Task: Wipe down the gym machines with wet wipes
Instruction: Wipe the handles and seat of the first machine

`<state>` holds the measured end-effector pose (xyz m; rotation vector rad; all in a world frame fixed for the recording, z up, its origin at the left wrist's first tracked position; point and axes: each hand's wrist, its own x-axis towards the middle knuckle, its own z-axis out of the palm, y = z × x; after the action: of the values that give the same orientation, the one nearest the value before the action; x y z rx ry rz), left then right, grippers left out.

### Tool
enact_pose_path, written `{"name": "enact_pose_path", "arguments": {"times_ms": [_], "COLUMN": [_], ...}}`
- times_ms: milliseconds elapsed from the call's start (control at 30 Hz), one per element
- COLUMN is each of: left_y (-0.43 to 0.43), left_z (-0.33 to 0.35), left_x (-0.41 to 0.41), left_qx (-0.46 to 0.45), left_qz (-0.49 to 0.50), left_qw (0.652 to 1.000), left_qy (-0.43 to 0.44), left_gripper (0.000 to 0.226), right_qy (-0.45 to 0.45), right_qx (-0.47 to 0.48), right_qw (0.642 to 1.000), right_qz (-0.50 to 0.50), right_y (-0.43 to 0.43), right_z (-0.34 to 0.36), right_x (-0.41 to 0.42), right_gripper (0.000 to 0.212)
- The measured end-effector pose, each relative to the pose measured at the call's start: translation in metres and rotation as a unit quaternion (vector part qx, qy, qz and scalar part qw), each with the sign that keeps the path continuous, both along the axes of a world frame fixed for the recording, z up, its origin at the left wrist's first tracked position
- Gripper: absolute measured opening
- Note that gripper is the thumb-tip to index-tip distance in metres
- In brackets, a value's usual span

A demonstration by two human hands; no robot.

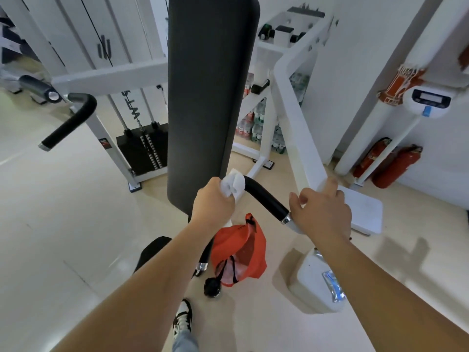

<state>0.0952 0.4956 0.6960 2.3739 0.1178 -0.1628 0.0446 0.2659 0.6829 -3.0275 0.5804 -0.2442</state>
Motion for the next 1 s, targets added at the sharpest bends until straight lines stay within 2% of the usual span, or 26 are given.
{"name": "enact_pose_path", "arguments": {"times_ms": [100,233,500,600,667,700,800,867,933,1000], "left_y": [0.014,0.031,-0.001,0.003,0.023,0.034,0.061,0.069,0.067,0.057], "left_z": [-0.024,-0.045,-0.008,-0.011,-0.019,-0.026,-0.044,-0.049,-0.040,-0.028], "left_x": [-0.049,-0.088,0.000,-0.004,-0.024,-0.035,-0.052,-0.043,-0.029,-0.018], "left_qx": [0.008,0.039,0.010,-0.049,-0.161,-0.222,-0.358,-0.366,-0.358,-0.395], "left_qz": [0.055,0.065,0.031,0.029,0.034,0.024,-0.022,-0.079,-0.127,-0.106], "left_qw": [0.998,0.996,0.999,0.997,0.976,0.954,0.863,0.833,0.819,0.808], "left_qy": [0.027,0.049,0.020,0.059,0.142,0.199,0.355,0.408,0.429,0.424], "left_gripper": [0.017,0.022,0.019,0.032,0.034,0.037,0.059,0.051,0.043,0.043], "right_qy": [-0.006,-0.003,0.017,0.013,0.016,0.016,0.014,0.009,0.011,0.014], "right_qx": [-0.003,-0.006,-0.011,0.011,0.009,0.005,-0.006,-0.013,-0.018,-0.017], "right_qw": [1.000,1.000,1.000,1.000,1.000,1.000,1.000,1.000,1.000,1.000], "right_qz": [0.000,0.004,0.001,-0.001,-0.002,-0.001,-0.002,-0.005,-0.006,-0.007], "right_y": [-0.002,-0.005,-0.002,0.000,0.001,0.000,0.000,0.000,0.001,0.002], "right_z": [-0.004,-0.008,-0.003,0.002,0.003,0.002,0.000,0.000,0.001,0.003], "right_x": [0.001,0.003,0.001,-0.001,-0.002,-0.001,0.002,0.002,0.002,0.001], "right_gripper": [0.043,0.046,0.048,0.043,0.043,0.043,0.045,0.045,0.045,0.045]}}
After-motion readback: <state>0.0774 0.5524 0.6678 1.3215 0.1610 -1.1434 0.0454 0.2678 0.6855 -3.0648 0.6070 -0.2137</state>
